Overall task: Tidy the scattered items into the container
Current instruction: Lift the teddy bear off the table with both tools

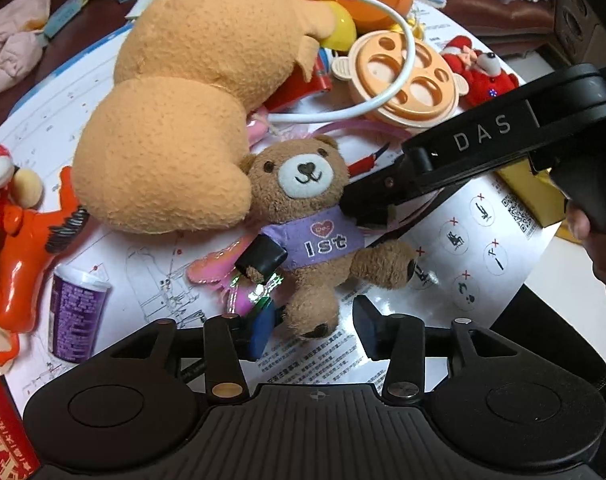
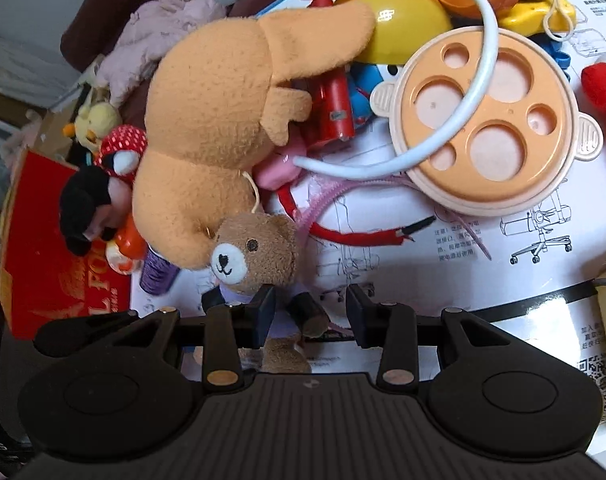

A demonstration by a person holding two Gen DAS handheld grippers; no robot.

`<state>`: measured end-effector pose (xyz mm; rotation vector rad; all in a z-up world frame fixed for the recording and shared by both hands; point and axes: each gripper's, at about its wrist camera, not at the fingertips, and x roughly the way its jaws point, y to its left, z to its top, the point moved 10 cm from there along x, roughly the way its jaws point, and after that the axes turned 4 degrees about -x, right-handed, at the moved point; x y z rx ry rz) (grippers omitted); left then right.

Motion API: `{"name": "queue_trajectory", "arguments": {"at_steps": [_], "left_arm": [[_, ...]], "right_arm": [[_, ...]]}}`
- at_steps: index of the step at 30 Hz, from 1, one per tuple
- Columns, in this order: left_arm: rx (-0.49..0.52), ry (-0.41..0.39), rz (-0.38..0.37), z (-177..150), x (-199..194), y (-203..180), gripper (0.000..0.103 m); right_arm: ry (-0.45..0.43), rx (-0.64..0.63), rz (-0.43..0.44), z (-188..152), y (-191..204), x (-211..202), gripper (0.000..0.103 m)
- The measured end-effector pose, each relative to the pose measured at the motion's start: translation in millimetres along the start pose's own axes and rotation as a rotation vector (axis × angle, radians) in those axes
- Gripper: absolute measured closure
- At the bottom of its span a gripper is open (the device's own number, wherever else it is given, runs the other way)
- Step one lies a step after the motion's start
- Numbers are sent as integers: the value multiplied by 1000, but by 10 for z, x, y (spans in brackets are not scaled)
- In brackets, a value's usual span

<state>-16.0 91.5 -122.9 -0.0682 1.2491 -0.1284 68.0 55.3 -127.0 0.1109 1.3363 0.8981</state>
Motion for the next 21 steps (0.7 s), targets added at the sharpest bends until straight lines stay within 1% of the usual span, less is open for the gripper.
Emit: {"name": "queue_trajectory", "arguments": {"at_steps": [3,5,8,10,13,16,17,18,19,20,21], "left_arm": [[26,28,-1,-19,99,-40,44],[25,34,0,-42,114,-18,47],[2,41,-12,-63,88,33,48],[1,23,-17,-53,19,47,47],[11,7,-14,-13,-15,27,43],[34,26,10,-5,86,-28,43],[41,33,16,-12,128,-45,45],[48,40,24,-21,174,-61,50],[52,46,35,-27,217,-70,61],[55,54,44,-34,254,-74,77],[55,61,48,-41,283,-76,82]], "right_arm": [[-2,-14,-1,6,18,-24,58],[-6,-21,6,10,35,-53,56],[0,-44,31,14,119,-59,44],[-5,-82,40,38,217,-51,43],[-12,-130,5,84,292,20,43],[7,-89,19,104,265,106,43],[10,-74,26,103,256,117,43],[11,-64,30,100,251,121,43],[12,-63,29,94,252,117,43],[12,-66,28,92,253,114,44],[14,-70,28,86,253,113,43]]}}
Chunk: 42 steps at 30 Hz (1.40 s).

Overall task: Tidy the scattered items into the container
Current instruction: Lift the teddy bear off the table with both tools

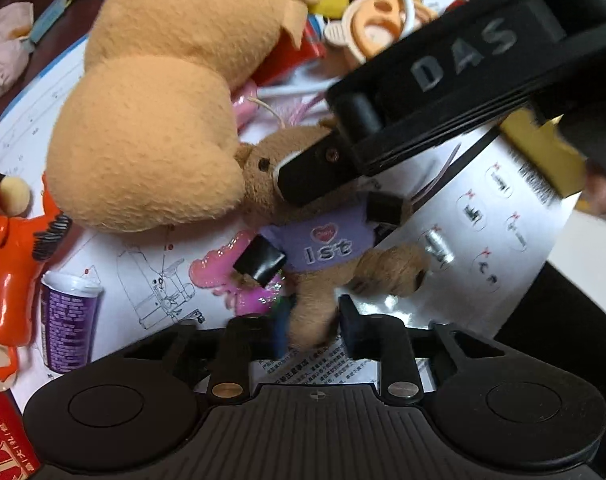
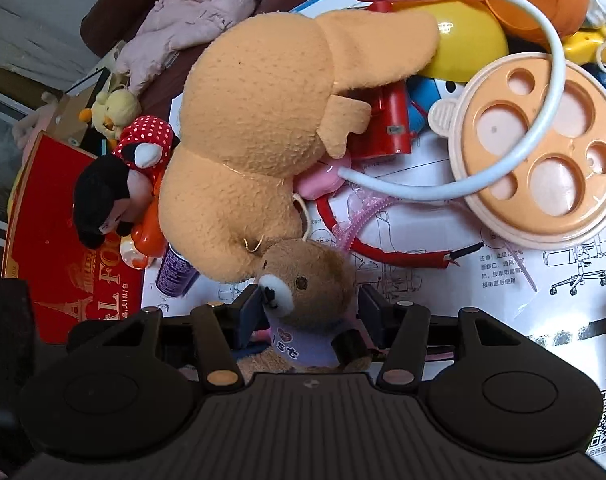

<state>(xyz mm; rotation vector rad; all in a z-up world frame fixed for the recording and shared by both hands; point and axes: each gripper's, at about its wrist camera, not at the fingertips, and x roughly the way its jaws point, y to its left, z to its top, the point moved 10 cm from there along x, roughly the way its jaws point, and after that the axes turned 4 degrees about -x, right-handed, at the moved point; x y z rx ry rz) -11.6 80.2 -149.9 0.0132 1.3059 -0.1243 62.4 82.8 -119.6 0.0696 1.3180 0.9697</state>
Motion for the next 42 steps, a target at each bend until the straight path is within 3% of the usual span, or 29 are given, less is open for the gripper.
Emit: {"name": "queue_trajectory", "arguments": {"at_steps": [5,12,17,32,42], "left_arm": [[14,2,-6,-9,17,-40,83],[-46,1,-8,80,75,-1,79],[-106,-20,3,66,45,4,84],[-109,-103,37,-4,-424,-250,84],[-117,-180,36,-119,-764,-162,84]], "right_arm": [[13,2,11,-32,16,36,42],[6,-41,-15,-55,82,115,48],[2,-45,-28,-61,108,84,50],[-37,-91,-32,-126,399,-284,50],[-89,-144,-51,-203,629,-590,49]]}}
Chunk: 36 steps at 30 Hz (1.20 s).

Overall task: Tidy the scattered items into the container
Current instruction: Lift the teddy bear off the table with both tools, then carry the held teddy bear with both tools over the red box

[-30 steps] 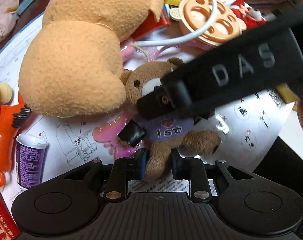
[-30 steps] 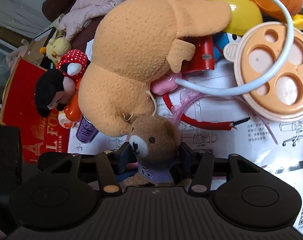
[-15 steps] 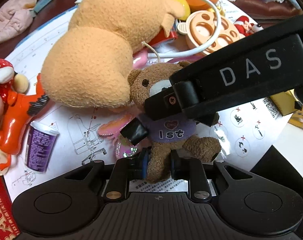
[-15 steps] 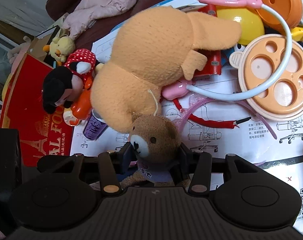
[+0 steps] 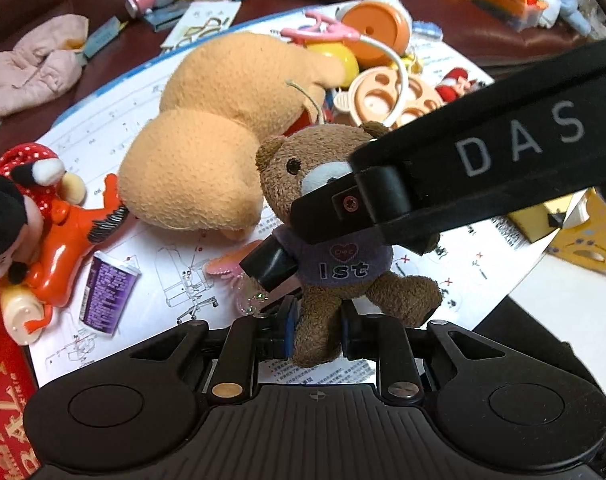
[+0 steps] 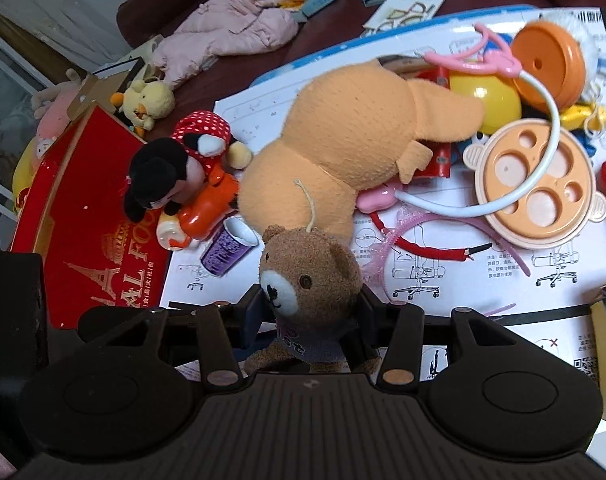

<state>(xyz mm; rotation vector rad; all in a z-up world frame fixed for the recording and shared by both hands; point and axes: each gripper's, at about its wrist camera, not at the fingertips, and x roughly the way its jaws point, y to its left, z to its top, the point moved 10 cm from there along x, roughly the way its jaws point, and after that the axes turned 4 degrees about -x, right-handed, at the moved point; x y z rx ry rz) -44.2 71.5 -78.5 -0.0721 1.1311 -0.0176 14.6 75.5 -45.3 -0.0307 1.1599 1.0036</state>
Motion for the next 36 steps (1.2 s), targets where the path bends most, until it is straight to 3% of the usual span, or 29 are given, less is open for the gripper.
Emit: {"name": "queue_trajectory", "arguments": {"at_steps": [7,14,24,30,36], "left_arm": [[-45,-77,-8,-20,-283,106,83],[-116,-121,48,-126,-667,353,83],[-312,-285,195,-378,-1729,1216,83],[-448,-333,356,-866,-2323,1860,83],[-617,-321,464,-1479,-2663,2356,82]], "right_arm": [[-44,-56,12,56,240,-204,49],[-29,-159,36,133,721,-254,49],[-74,-442,163,381,2118,-296,49],[-50,-596,299,278,3095,-110,49],[25,-715,416,-51,3871,172,49]]}}
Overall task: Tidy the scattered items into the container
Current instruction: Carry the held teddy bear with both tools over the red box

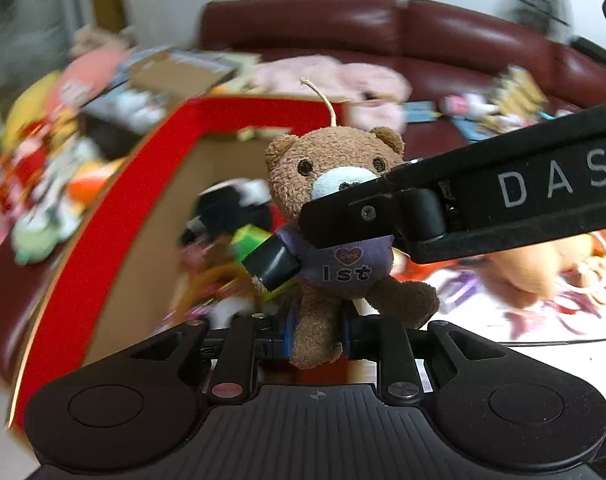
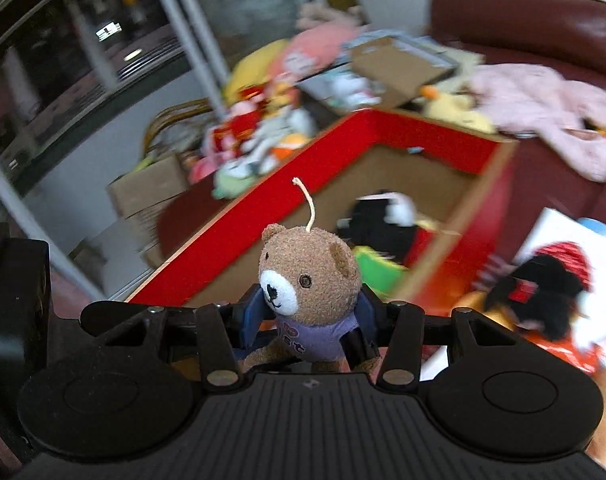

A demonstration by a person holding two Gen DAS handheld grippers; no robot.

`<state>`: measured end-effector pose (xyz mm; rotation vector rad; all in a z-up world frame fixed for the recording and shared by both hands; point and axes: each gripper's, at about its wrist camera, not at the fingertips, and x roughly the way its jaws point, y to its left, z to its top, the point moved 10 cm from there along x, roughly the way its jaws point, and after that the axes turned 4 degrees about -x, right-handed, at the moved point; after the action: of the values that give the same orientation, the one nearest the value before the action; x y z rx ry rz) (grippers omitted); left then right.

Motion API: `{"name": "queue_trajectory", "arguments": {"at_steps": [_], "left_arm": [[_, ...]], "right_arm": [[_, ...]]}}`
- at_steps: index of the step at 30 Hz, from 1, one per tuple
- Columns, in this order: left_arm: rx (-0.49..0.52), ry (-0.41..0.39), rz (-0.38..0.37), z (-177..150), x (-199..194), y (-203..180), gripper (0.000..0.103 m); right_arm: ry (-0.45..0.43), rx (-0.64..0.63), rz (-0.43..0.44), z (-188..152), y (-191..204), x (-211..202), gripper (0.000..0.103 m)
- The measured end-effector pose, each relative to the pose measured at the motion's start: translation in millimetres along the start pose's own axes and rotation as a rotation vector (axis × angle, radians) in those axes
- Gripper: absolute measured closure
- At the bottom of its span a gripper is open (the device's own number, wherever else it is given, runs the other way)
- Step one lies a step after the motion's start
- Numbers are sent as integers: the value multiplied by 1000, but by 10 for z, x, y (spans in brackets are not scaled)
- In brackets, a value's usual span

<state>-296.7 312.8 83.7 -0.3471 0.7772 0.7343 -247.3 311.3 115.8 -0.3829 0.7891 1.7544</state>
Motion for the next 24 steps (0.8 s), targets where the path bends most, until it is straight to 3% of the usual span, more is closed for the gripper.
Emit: {"name": "queue_trajectory", "arguments": {"at_steps": [7,13,15,17,18,24], "left_arm": [[-122,58,116,-281,-28,658,81],[-193,68,201,-429,-128,1046,81],[-213,65,232,-453,-179,1170,62],[-240,62,286,-450,-171,1347,30],[-251,52,315,-455,-192,1412,25],[-259,65,307,-428,-141,1397,21]], "right_arm": [[103,-57,93,-81,494,543,49],[132,-73,153,-23,752,799,48],[134,-77,170,3,828,869,39],[132,-49,171,15,825,923,22],[127,-37,168,14,796,927,20],[155,14,128,-81,560,938,20]]}}
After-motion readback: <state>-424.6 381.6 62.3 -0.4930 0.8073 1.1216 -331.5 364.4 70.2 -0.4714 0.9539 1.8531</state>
